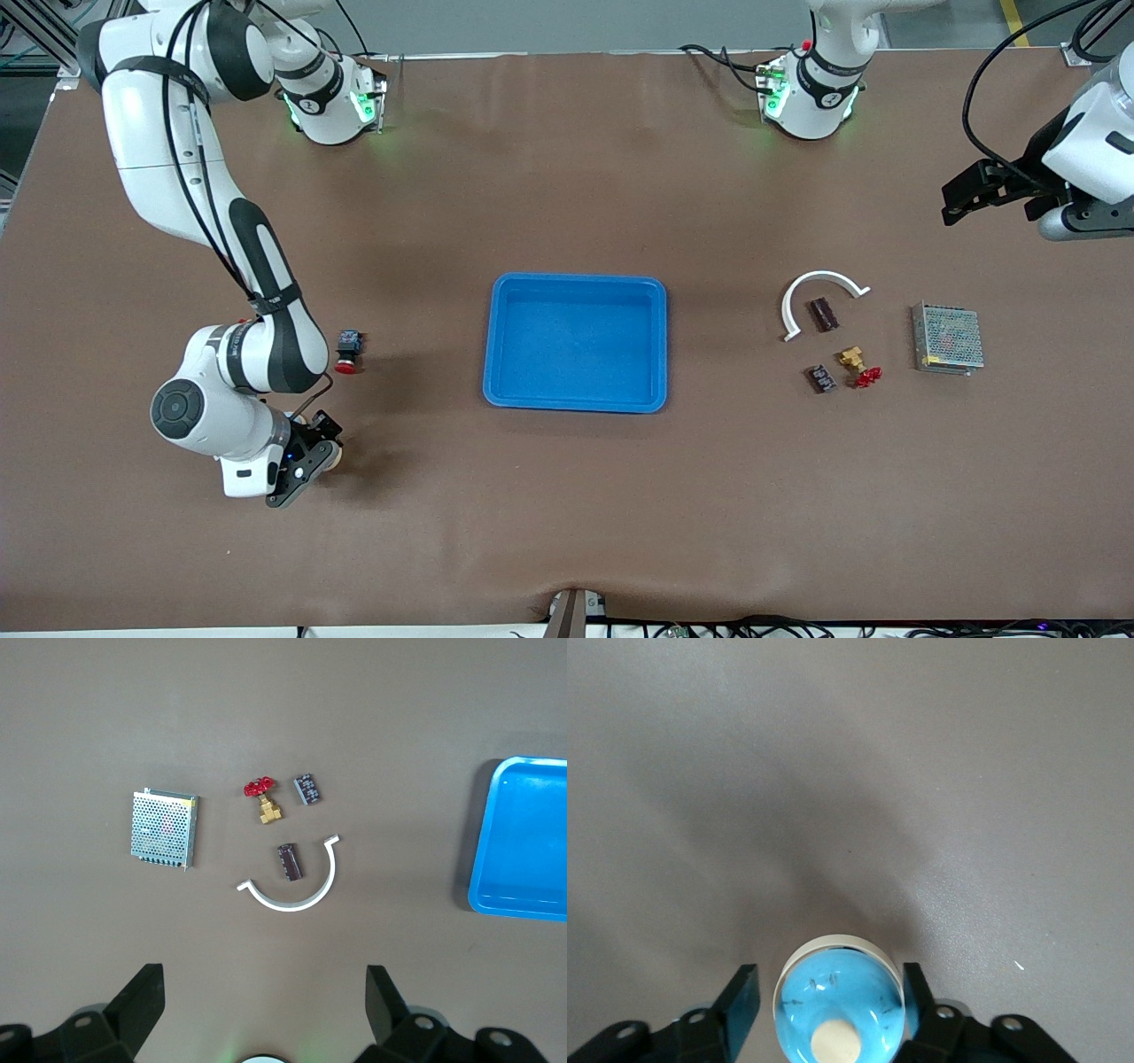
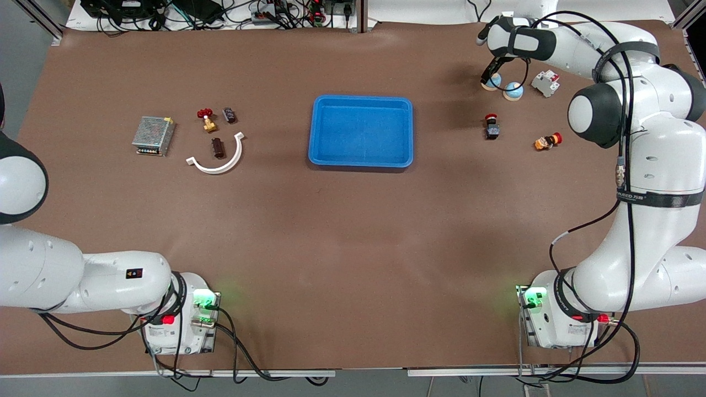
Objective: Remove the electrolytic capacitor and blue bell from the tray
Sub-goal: 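Lower the bell onto the table and open the right gripper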
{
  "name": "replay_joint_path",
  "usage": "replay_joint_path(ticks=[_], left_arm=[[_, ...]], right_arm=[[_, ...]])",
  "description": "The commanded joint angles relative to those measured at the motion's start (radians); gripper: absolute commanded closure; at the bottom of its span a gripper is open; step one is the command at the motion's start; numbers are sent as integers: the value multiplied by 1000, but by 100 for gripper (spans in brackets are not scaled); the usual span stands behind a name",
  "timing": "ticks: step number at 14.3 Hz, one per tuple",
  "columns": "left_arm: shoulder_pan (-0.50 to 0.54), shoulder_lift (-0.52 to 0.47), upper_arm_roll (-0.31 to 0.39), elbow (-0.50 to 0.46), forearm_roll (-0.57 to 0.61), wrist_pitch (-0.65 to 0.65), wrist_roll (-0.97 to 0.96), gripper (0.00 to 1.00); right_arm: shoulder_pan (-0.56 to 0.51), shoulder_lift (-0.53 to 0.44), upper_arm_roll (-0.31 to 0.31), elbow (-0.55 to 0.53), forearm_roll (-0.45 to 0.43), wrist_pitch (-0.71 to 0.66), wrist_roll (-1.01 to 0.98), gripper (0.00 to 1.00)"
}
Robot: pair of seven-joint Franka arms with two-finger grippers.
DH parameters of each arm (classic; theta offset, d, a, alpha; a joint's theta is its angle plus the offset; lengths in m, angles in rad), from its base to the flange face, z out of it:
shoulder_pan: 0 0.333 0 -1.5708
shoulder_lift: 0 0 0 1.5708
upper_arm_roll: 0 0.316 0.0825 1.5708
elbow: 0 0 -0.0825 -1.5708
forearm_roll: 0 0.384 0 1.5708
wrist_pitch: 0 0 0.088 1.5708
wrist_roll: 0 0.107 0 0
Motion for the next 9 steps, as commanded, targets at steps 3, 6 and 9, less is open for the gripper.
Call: replay_joint_path(ticks=[3,6,9], left_arm=[[-1,-2,3,7,-17,1,1,0],[-1,-2,4,7,-17,1,7,0],[-3,-2,3,7,-19,1,-1,0]], right_arm=[[-22,1,16,-1,36,8,-20,0],[-21,-4,16,2,42,-3,-15,0],[-19,-23,16,14,45,-64,2,0]])
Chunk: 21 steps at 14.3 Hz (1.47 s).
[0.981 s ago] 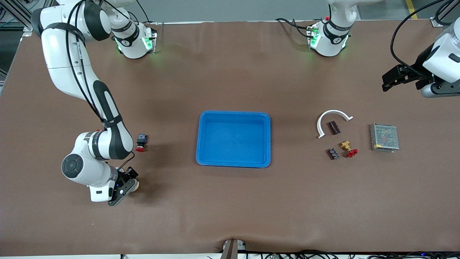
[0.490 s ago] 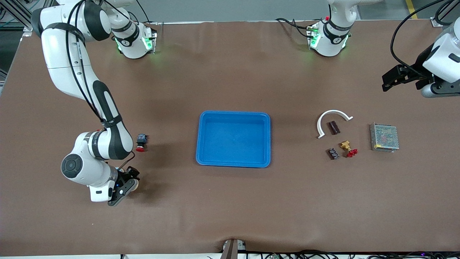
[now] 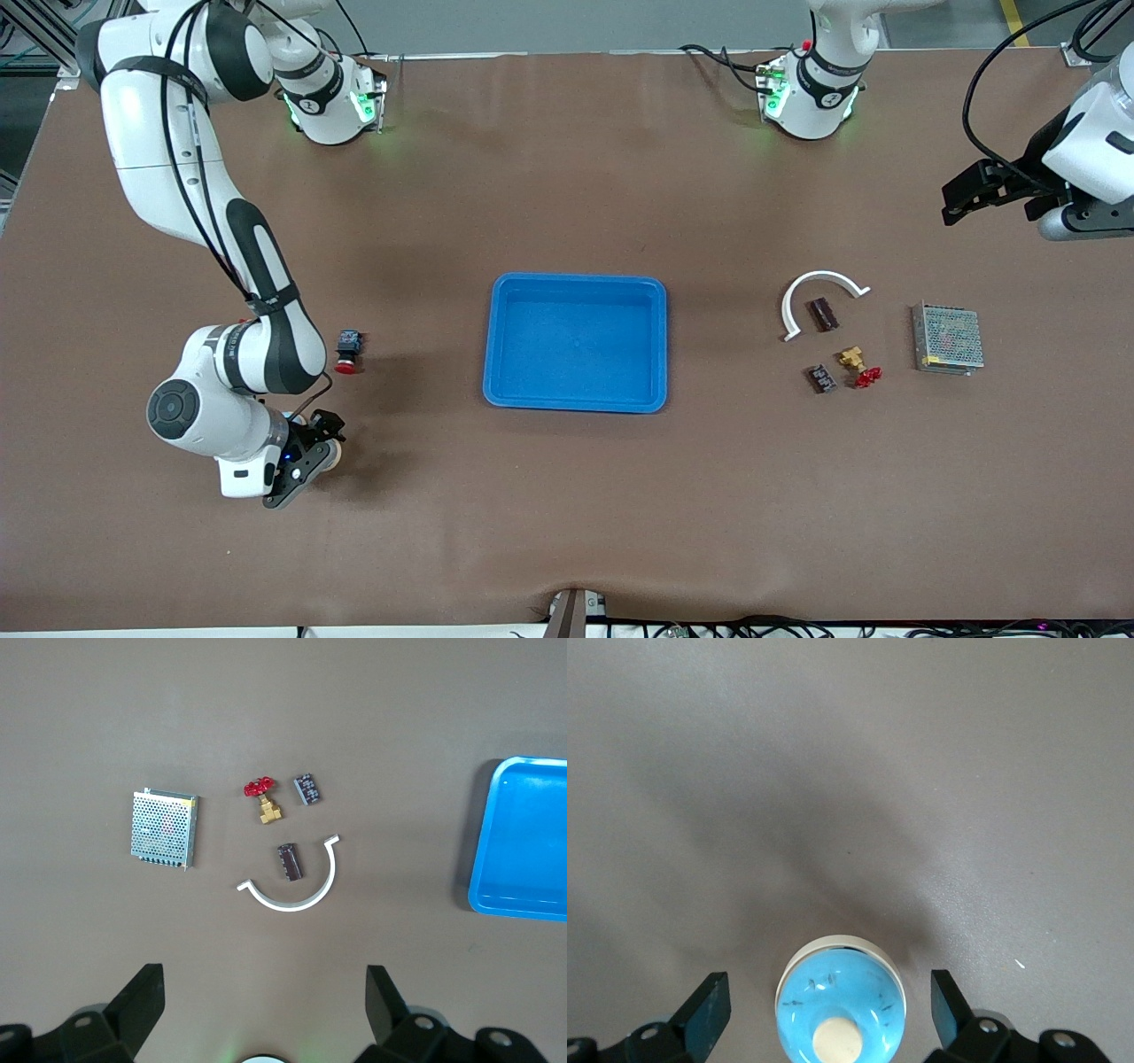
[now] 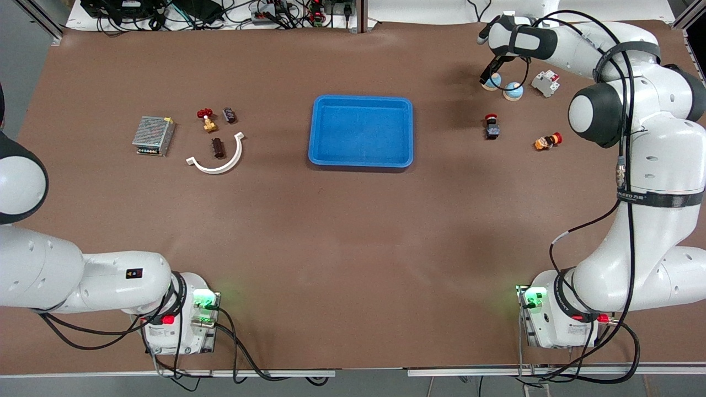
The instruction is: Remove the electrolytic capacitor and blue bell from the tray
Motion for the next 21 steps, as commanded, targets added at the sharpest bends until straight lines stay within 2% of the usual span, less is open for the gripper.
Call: replay_joint_path(ticks=[1,7,10,12,14,17,19,21], left_arm=[[-3,-2,3,7,-19,1,-1,0],[-3,-2,3,7,-14,1,-1,0],[-3,-2,3,14,-13,1,-1,0],[-3,0,3,19,-13,1,1,0],[-3,0,3,19,-13,1,1,0],[-4,1,3,17,-13,1,1,0],[-4,1,3,19,-13,1,4,0],[-3,1,3,19,-13,1,8,0]], right_arm=[[-14,-39,16,10,25,-81,34,0],[-6,-120,5,150,8,-429,274,0],[0,-235,8,142,7,-529,393,0],[1,-312,10,130,-22,-653,488,0],[3,-396,10,78,-30,-712,590,0],[0,-539,8,-40,-61,-712,644,0],[-9,-652,7,-135,-64,-709,777,0],[-28,-746,7,-201,-87,-704,821,0]])
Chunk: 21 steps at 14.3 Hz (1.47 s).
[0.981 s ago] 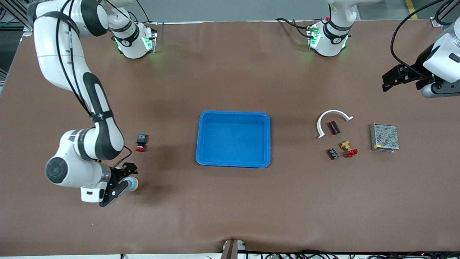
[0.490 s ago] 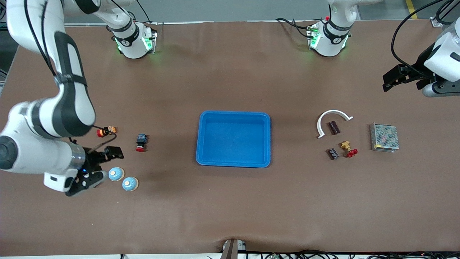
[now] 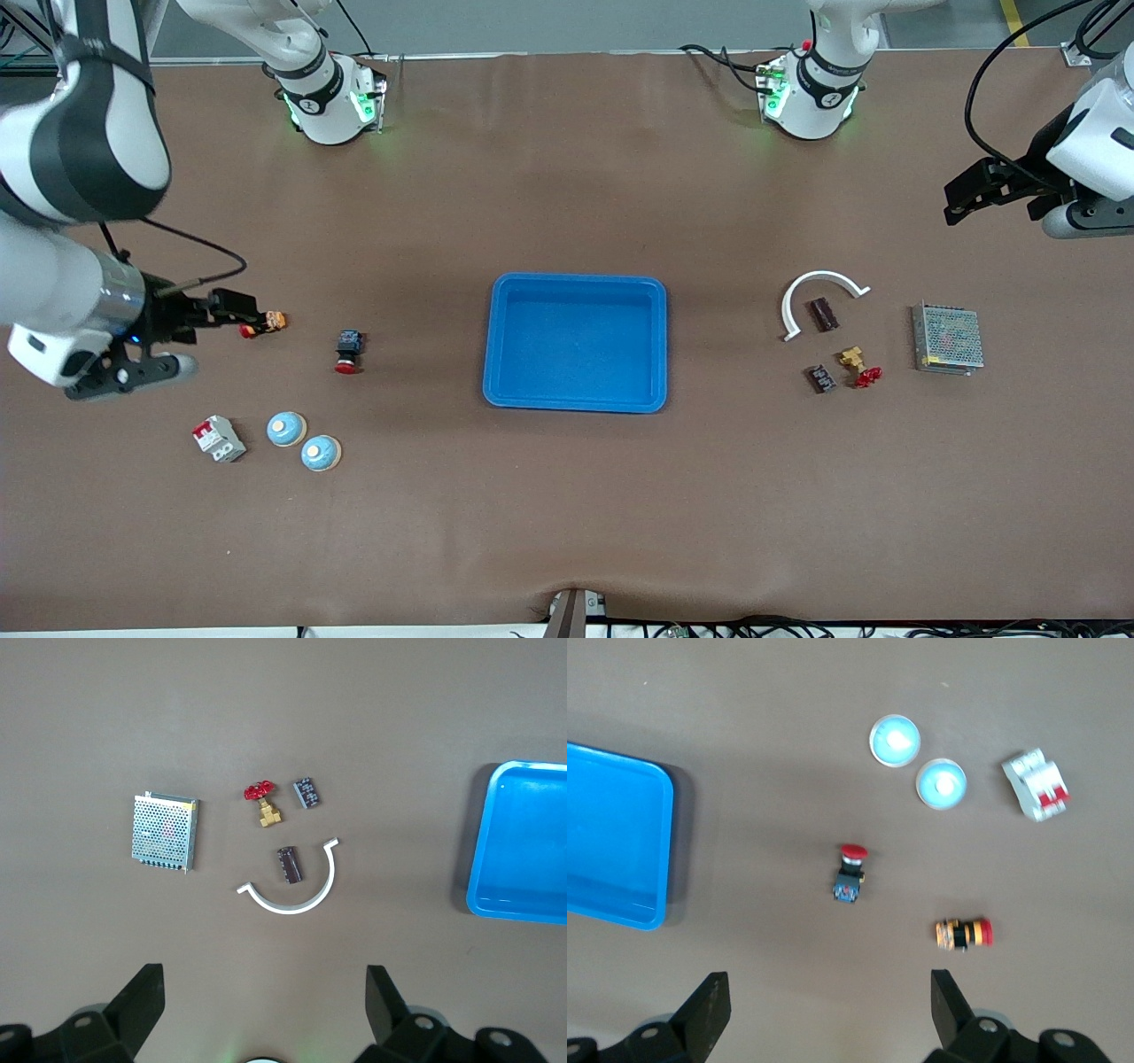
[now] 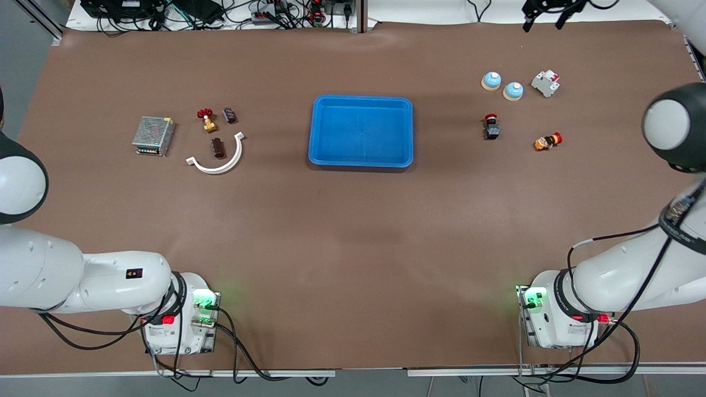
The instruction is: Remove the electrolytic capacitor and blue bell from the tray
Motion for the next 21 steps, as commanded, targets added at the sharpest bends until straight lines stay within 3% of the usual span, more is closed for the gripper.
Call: replay_joint_path(ticks=[1,6,21], left_arm=[[-4,3,3,10,-11,0,8,0],[-4,3,3,10,-11,0,8,0],[1,3,6,18,-11,-2,16,0]], right_arm=[[-52,-168,10,-151,-41,17,55,0],[-131,-297,12,-280,-46,39,54,0],[-139,-331,18,-288,-114,45,51,0]])
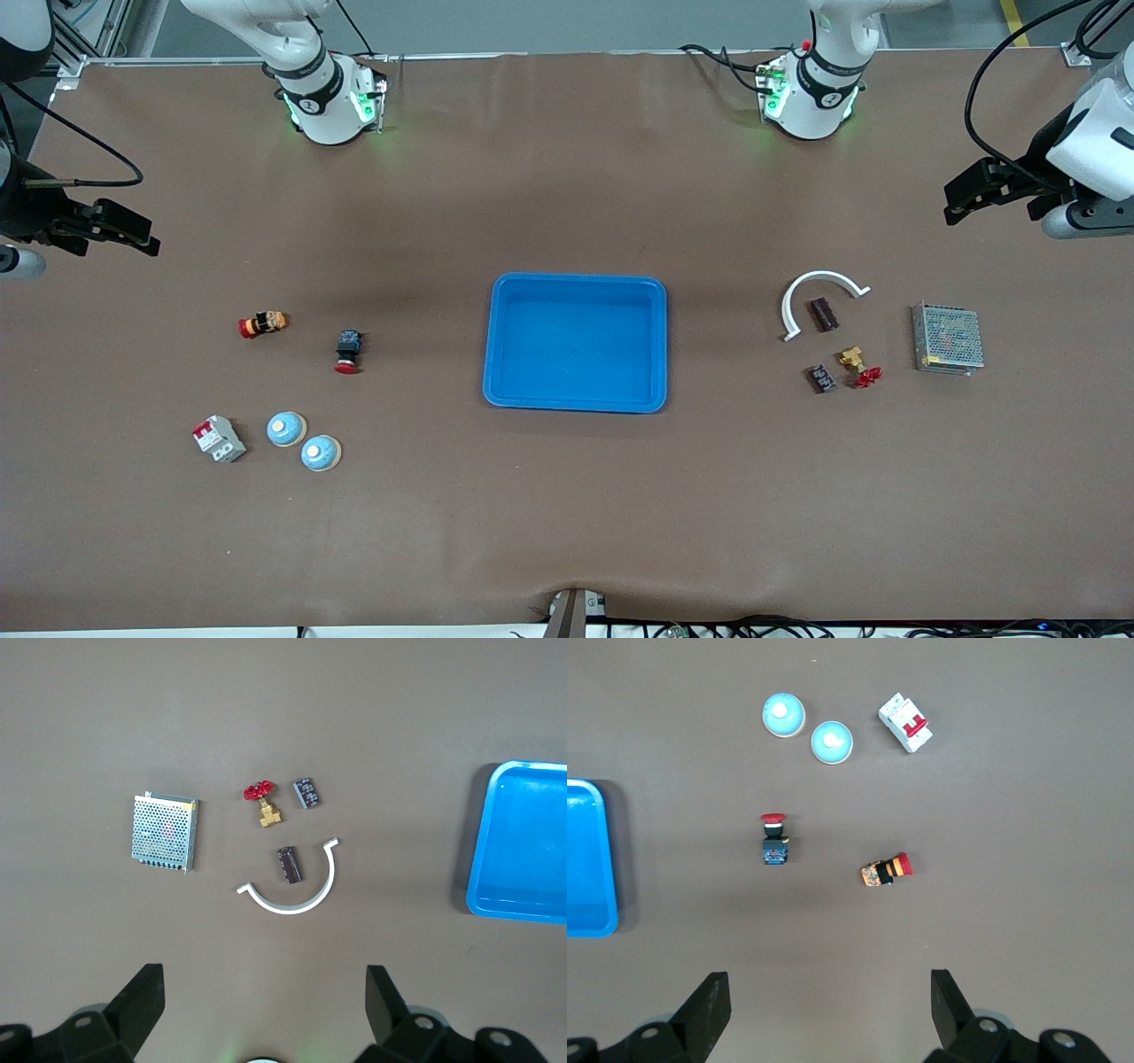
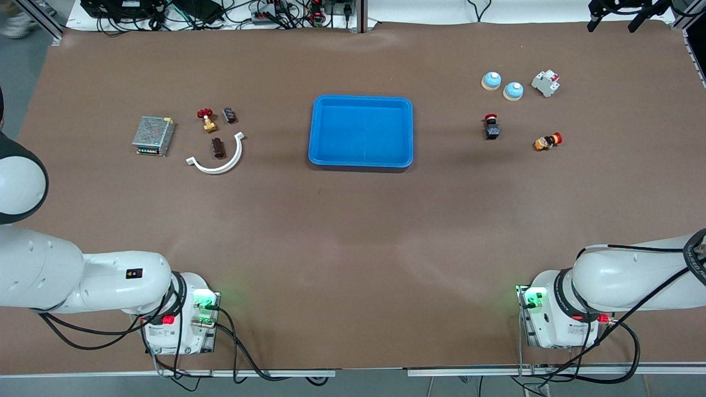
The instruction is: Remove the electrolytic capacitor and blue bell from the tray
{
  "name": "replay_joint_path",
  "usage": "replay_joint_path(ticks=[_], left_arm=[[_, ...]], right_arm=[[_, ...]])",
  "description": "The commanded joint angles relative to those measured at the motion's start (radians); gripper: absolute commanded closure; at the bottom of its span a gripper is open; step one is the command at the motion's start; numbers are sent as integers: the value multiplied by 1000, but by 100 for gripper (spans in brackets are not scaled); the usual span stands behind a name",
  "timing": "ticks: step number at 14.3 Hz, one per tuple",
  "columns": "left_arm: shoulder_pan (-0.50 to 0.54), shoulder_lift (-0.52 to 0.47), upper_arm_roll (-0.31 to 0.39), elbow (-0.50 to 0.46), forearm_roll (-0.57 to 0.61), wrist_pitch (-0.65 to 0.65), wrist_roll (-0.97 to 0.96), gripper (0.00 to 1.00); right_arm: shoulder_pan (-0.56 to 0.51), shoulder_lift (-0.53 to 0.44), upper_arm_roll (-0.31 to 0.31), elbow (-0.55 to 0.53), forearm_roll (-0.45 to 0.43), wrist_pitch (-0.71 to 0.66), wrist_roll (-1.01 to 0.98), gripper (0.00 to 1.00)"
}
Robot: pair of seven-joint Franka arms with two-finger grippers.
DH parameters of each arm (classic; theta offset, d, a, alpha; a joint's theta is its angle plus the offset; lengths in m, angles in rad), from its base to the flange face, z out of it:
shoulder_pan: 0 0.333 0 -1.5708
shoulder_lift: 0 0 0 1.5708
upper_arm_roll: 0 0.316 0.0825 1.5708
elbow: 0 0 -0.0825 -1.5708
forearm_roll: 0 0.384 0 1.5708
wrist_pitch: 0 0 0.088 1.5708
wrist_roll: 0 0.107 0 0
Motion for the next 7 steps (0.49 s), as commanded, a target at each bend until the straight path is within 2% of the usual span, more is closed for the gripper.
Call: replay_joint_path(ticks=[1,7], left_arm=[[1,3,5,25,-10,-2,13,0],[-2,3,5,28,-8,-2,11,0]], right_arm=[[-5,-43,17,-29,-32,11,13,0],[-12,-63,14,-15,-33,14,16,0]])
